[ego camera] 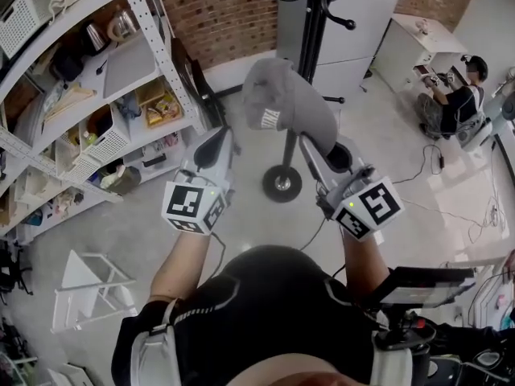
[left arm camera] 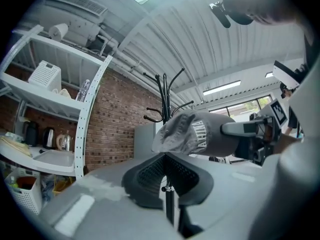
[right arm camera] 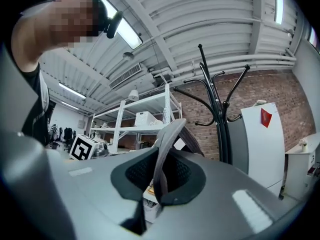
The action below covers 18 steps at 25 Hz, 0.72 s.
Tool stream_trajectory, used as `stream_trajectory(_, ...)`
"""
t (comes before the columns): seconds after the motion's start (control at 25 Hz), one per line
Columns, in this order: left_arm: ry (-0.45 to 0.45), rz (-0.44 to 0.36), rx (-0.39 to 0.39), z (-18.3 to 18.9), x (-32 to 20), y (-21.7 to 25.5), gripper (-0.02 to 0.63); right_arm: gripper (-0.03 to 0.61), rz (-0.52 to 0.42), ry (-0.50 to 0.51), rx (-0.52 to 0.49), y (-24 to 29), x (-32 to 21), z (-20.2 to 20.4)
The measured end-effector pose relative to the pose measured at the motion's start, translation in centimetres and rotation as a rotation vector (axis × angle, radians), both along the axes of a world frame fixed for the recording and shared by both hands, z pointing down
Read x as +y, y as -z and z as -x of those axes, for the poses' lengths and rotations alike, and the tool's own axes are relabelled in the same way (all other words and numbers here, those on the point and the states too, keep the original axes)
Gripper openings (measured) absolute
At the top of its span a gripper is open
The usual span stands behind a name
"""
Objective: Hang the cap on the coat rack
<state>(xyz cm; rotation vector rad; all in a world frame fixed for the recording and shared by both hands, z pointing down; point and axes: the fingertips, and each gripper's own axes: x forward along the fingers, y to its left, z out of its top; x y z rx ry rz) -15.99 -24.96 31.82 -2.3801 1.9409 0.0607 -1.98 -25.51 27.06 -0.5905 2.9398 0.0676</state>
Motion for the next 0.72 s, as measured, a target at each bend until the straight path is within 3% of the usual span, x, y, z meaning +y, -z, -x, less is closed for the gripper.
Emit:
stream_trajectory(0.32,0.099,-0.018,-0.003,-0.9,-0.9,1.1,0.003,0.032,-0.049,0.152,0.012,2.0,-1.4,0.1)
stream_trajectory(0.72,0.111,-0.058,-0.041,0.9,0.0,3.9,0.003,0.032,-0.105,0.249,-0.033,6.1,-1.3,2.3)
